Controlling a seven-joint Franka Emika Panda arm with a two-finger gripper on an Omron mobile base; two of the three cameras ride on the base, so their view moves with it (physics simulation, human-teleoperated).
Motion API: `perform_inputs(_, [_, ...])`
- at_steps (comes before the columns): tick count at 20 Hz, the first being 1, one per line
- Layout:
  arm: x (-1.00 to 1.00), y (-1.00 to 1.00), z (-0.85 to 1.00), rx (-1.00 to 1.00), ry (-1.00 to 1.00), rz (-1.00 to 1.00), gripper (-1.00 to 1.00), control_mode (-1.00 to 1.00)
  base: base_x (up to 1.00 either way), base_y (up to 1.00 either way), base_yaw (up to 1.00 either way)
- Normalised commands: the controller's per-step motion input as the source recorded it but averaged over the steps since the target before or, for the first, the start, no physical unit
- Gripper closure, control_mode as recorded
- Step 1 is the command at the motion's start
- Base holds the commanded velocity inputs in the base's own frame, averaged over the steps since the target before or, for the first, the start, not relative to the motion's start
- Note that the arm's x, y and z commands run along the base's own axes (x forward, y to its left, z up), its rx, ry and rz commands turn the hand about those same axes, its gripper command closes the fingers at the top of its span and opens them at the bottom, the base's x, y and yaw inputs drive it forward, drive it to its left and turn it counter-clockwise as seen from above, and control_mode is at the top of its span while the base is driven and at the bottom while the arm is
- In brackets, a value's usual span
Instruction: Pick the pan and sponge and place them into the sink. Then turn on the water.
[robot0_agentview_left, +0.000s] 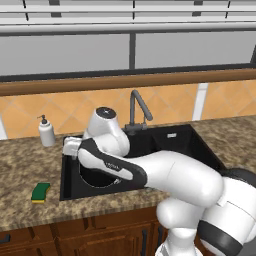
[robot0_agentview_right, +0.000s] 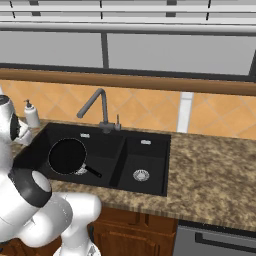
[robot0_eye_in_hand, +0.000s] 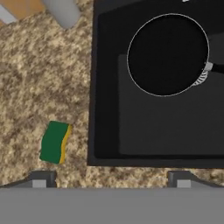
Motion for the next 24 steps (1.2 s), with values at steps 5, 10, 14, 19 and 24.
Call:
perform_inputs(5, [-0.07,0.86,-0.28,0.01,0.00,-0.05,-1.00,-1.00,0.00,0.00,0.00])
perform_inputs(10, [0.14,0.73,0.00,-0.03,0.13,-0.01,-1.00,-1.00,0.00,0.00,0.00])
perform_inputs(14, [0.03,0.62,-0.01,-0.06,0.14,0.00,-1.00,-1.00,0.00,0.00,0.00])
perform_inputs(19, [0.00,0.38,-0.19,-0.09,0.06,-0.05,-1.00,-1.00,0.00,0.00,0.00])
perform_inputs(24, [0.00,0.28,-0.27,-0.06,0.01,-0.04,-1.00,-1.00,0.00,0.00,0.00])
